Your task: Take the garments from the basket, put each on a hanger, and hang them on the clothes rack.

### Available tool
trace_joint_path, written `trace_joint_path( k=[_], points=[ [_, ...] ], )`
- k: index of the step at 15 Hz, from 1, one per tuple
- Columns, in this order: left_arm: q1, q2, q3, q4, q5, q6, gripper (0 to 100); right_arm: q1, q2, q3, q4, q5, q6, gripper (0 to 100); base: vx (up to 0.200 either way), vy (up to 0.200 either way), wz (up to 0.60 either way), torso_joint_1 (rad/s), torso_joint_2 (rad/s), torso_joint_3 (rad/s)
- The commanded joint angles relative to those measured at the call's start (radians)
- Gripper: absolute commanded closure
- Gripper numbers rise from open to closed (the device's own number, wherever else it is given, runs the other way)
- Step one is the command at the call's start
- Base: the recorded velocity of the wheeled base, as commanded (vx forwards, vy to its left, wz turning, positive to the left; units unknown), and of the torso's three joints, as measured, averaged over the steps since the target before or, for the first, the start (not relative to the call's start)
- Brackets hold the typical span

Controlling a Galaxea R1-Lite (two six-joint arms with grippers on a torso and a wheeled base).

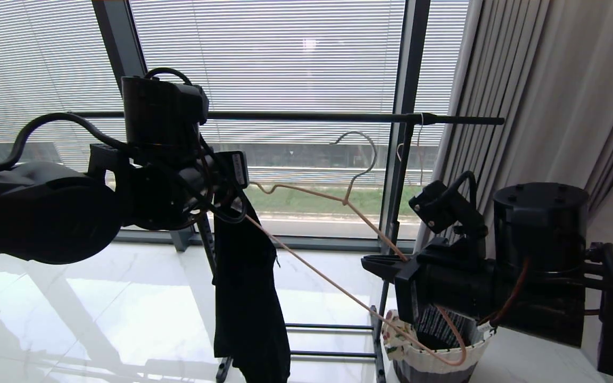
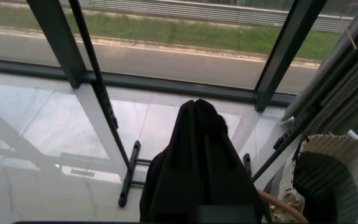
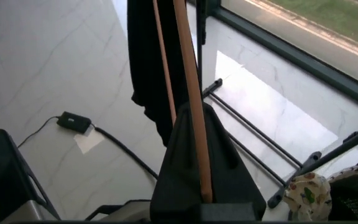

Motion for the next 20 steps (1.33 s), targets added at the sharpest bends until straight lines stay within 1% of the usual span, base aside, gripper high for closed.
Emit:
trace_joint_path(
  k=[1,5,7,8,12,14,18,20],
  points=[
    [-0.001,0.0,0.002,0.0,0.0,-0.001,100,-0.001,0.052,-0.038,-0.024,-0.007,0.007,100,0.0,0.0,0.0,0.0,0.0,0.0],
    [-0.001,0.0,0.001,0.0,0.0,-0.004,100,0.001,0.091,-0.077,-0.026,-0.008,0.007,100,0.0,0.0,0.0,0.0,0.0,0.0],
    [-0.001,0.001,-0.002,0.0,0.002,-0.025,100,0.005,0.094,-0.077,-0.026,-0.008,0.009,100,0.0,0.0,0.0,0.0,0.0,0.0],
    [-0.001,0.0,-0.004,0.0,0.002,-0.037,100,0.022,0.096,-0.073,-0.024,-0.008,0.013,100,0.0,0.0,0.0,0.0,0.0,0.0],
    [-0.001,-0.006,-0.027,0.0,0.002,-0.039,100,0.062,0.122,-0.073,-0.024,-0.024,0.039,100,0.0,0.0,0.0,0.0,0.0,0.0],
    [0.0,-0.006,-0.047,0.001,0.002,-0.042,100,0.094,0.125,-0.073,-0.026,-0.027,0.068,100,0.0,0.0,0.0,0.0,0.0,0.0],
    [0.011,-0.01,-0.036,0.004,-0.001,-0.034,100,0.091,0.113,-0.066,-0.022,-0.028,0.078,100,0.0,0.0,0.0,0.0,0.0,0.0],
    [0.02,-0.01,-0.038,0.003,-0.004,-0.019,100,0.082,0.094,-0.043,-0.016,-0.025,0.078,100,0.0,0.0,0.0,0.0,0.0,0.0]
  ],
)
